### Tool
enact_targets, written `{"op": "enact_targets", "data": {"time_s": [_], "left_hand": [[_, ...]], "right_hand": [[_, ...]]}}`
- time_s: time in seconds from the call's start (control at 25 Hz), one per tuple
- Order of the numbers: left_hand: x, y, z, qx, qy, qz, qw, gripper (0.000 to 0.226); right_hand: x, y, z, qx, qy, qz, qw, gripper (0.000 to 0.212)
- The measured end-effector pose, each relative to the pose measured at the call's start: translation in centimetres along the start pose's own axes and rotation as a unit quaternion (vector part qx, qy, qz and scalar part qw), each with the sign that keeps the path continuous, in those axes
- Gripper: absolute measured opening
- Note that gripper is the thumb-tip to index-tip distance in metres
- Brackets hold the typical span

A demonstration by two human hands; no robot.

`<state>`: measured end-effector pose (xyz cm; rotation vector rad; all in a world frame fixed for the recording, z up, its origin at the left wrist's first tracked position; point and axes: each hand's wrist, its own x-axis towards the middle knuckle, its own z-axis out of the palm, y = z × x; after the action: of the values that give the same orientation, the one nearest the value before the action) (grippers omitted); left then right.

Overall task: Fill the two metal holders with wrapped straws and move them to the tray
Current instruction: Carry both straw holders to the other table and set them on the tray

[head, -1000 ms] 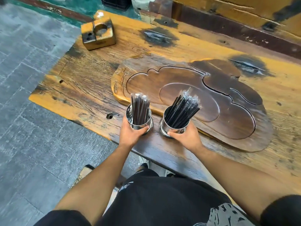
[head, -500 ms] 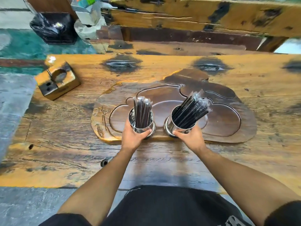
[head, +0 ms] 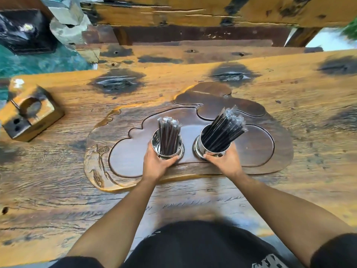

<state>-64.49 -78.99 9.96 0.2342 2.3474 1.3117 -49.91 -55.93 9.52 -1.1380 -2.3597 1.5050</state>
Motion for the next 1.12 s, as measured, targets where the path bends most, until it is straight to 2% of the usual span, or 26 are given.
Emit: {"op": "enact_targets", "data": {"time_s": [0.12,0.32,0.84,1.0,1.12], "left_hand": [[0.9,0.2,1.1,0.016,-0.009,0.001,1.0,0.106],[1.8,0.6,2.1,0.034,-0.016,0.016,0.999,0.104],[2.5,0.6,3.3,0.05,-0.017,0.007,0.999,0.111],[2.5,0.7,3.3,0.042,-0.022,0.008,0.999,0.123],[2.1,0.5,3.1,0.053,-0.036,-0.005,0.998,0.131]], "right_hand": [[0.8,1.1,-0.1,0.001,-0.013,0.027,1.0,0.078],[1.8,2.0,-0.3,0.005,-0.001,0.032,0.999,0.077],[2.7,2.9,-0.1,0.001,0.008,0.069,0.998,0.093],[2.5,2.6,-0.2,-0.001,0.011,0.075,0.997,0.097],[2.0,3.1,-0.4,-0.011,-0.006,0.069,0.998,0.092]]}}
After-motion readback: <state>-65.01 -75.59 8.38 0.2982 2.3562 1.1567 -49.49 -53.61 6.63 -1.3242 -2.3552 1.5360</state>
